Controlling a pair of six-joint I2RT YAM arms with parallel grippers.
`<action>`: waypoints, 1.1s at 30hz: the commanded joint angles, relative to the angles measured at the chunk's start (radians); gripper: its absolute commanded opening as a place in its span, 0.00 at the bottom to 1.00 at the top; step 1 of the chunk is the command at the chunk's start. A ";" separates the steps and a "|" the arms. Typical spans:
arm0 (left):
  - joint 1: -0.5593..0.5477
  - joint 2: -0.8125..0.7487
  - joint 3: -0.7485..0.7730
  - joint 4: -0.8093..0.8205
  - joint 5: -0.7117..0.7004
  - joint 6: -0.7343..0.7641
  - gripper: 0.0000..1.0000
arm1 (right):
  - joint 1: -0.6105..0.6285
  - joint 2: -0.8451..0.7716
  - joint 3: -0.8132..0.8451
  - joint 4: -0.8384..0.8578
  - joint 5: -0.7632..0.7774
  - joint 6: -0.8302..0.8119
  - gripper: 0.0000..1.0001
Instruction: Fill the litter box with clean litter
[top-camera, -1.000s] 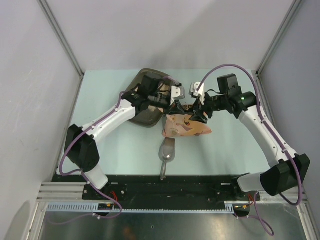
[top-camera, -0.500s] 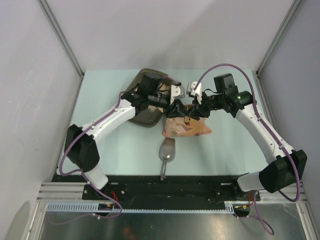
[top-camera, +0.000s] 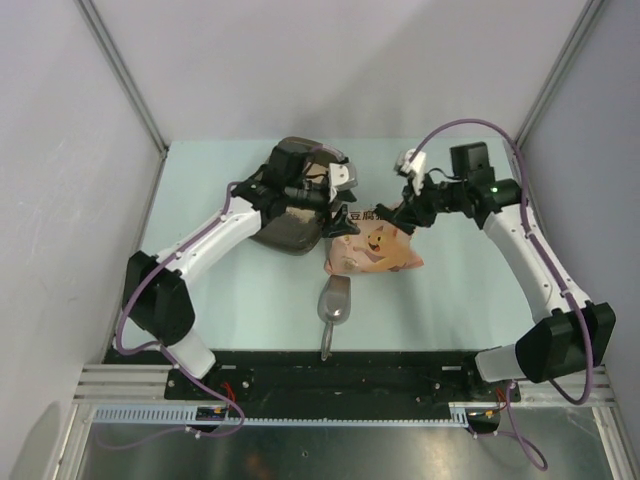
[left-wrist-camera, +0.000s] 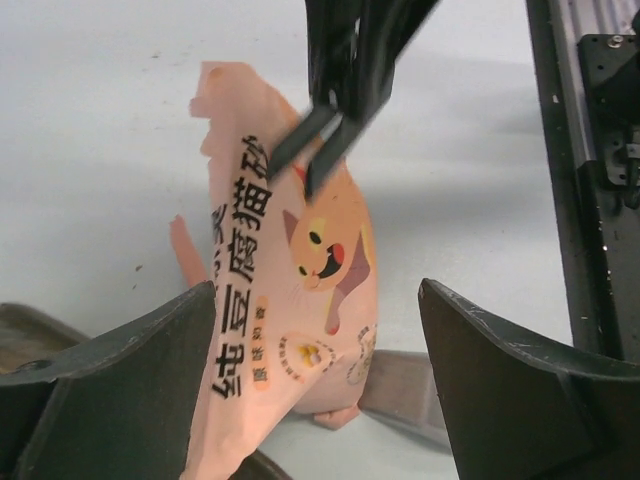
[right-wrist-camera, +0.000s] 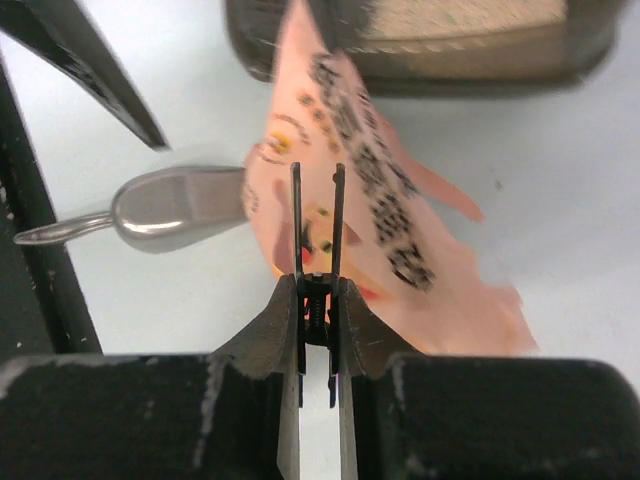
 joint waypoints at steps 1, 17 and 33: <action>0.013 -0.057 0.003 0.014 -0.065 -0.037 0.87 | -0.180 -0.049 0.052 -0.006 -0.053 0.158 0.00; 0.020 -0.018 0.017 0.014 -0.233 -0.216 0.94 | -0.587 0.223 -0.230 -0.275 -0.045 0.086 0.00; 0.077 -0.031 -0.046 0.012 -0.290 -0.287 1.00 | -0.624 0.293 -0.242 -0.117 0.030 0.143 0.79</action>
